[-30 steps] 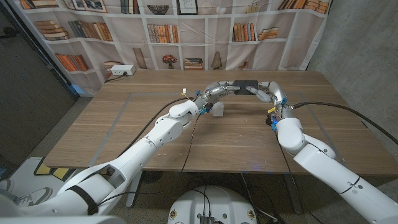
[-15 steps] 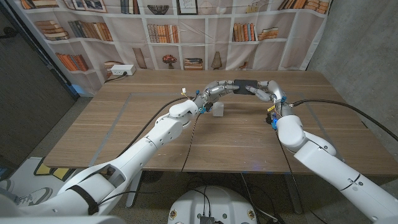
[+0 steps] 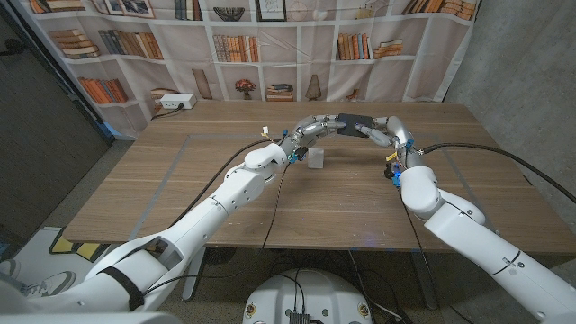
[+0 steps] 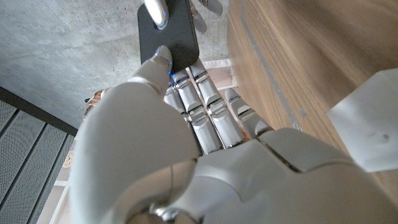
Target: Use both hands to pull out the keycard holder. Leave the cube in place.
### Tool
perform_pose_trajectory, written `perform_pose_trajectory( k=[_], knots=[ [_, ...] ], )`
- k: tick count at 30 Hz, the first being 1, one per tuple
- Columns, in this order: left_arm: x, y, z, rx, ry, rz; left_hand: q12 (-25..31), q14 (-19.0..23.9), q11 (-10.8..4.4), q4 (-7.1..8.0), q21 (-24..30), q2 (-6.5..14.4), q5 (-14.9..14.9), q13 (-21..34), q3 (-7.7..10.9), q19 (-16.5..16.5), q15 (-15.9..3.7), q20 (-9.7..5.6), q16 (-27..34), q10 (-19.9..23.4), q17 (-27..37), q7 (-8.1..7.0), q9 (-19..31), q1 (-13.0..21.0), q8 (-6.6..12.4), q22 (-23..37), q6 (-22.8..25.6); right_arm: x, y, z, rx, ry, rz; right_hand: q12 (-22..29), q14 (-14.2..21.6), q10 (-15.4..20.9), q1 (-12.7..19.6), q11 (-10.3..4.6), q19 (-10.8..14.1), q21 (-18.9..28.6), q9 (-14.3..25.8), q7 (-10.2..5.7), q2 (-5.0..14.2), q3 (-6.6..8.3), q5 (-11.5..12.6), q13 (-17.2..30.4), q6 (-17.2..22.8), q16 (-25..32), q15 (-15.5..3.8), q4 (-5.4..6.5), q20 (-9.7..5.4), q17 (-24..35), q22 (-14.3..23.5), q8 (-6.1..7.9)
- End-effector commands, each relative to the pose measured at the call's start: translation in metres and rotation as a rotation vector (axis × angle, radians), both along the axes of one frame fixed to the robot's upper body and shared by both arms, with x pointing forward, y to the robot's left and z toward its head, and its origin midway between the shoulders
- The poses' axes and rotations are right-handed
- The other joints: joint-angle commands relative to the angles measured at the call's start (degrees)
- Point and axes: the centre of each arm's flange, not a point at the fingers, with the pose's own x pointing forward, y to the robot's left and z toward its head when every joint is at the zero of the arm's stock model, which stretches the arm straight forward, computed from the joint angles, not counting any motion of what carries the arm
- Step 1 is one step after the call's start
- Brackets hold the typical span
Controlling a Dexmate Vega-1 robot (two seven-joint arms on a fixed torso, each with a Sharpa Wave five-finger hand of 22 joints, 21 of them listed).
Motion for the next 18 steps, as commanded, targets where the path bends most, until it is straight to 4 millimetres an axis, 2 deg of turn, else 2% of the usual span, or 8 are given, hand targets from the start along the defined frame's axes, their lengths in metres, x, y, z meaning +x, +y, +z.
perform_pose_trajectory(
  k=[1, 18],
  knots=[
    [0.0028, 0.0040, 0.0036, -0.005, -0.005, 0.003, 0.1, 0.7, -0.80, 0.41, 0.4, -0.1, 0.2, 13.9, 0.83, 0.5, -1.81, 0.13, 0.0, 1.1, -0.1, 2.60, 0.2, 0.4, 0.21, 0.1, 2.5, 0.0010, 0.0003, 0.0005, 0.020, 0.001, -0.015, 0.0, 0.7, 0.8, 0.1, 0.15, 0.1, 0.2, 0.0, -0.75, -0.59, 0.51, 0.6, 0.1, 0.9, -0.1, 0.03, -0.03, 0.06, 0.2, 0.1, -0.02],
    [0.0066, 0.0097, 0.0040, -0.012, -0.003, 0.010, 0.0, 0.7, -0.77, 0.46, 0.3, -0.1, 0.2, 14.1, 1.06, 0.6, -1.86, 0.26, -0.2, 1.2, -0.3, 2.47, 0.2, 0.2, 0.18, 0.1, 2.7, 0.0061, 0.0033, 0.0039, 0.028, 0.019, -0.015, -0.2, 1.2, 1.4, 0.0, 0.29, 0.6, 0.4, -0.6, -0.52, -0.50, 1.11, 1.4, 0.1, 1.1, 0.0, 0.34, 0.21, 0.15, 0.2, 0.2, -0.32]
  ],
)
